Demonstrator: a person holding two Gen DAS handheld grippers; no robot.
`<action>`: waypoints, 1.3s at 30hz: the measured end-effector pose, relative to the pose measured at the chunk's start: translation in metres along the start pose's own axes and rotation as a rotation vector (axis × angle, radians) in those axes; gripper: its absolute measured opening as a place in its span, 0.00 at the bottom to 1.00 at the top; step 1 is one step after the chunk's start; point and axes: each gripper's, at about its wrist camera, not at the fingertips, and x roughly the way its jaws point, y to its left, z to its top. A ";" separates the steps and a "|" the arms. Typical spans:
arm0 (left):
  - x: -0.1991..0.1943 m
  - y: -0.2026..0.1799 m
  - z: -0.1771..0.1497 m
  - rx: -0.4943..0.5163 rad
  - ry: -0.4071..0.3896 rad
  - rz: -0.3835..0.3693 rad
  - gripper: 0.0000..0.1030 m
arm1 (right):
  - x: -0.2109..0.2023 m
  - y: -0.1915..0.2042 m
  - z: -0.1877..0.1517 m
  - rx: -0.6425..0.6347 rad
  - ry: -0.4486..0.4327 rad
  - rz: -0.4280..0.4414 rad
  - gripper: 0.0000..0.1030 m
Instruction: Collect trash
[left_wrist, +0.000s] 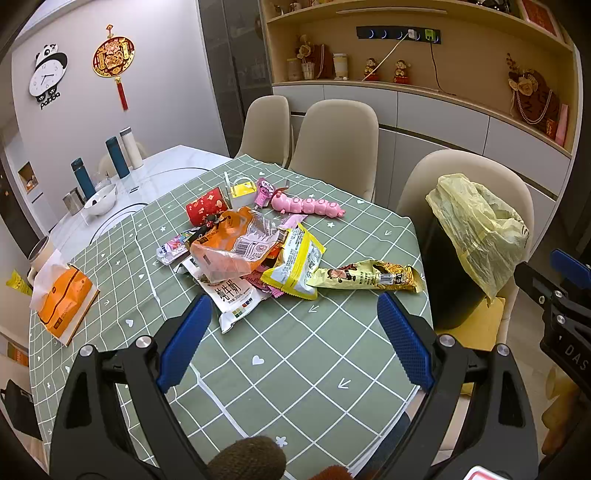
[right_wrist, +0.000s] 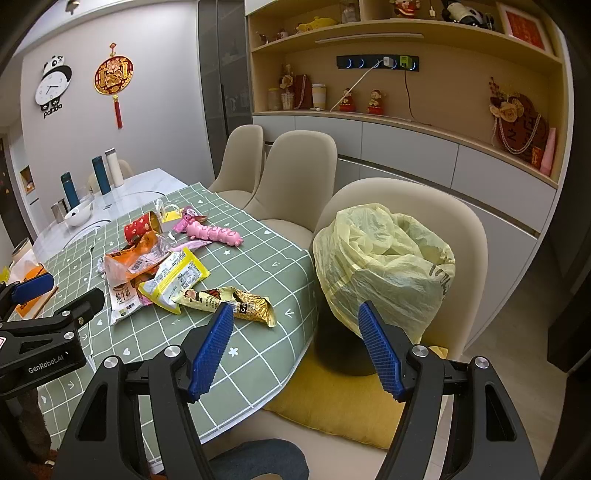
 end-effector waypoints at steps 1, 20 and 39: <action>-0.003 0.011 0.005 0.005 0.006 -0.009 0.84 | 0.000 0.000 0.000 0.001 0.001 -0.001 0.64; -0.005 0.017 0.007 0.005 0.002 -0.009 0.84 | 0.001 -0.001 -0.003 0.007 0.010 0.018 0.64; -0.006 0.019 0.007 0.002 0.001 -0.006 0.84 | 0.002 0.000 -0.004 0.004 0.014 0.018 0.64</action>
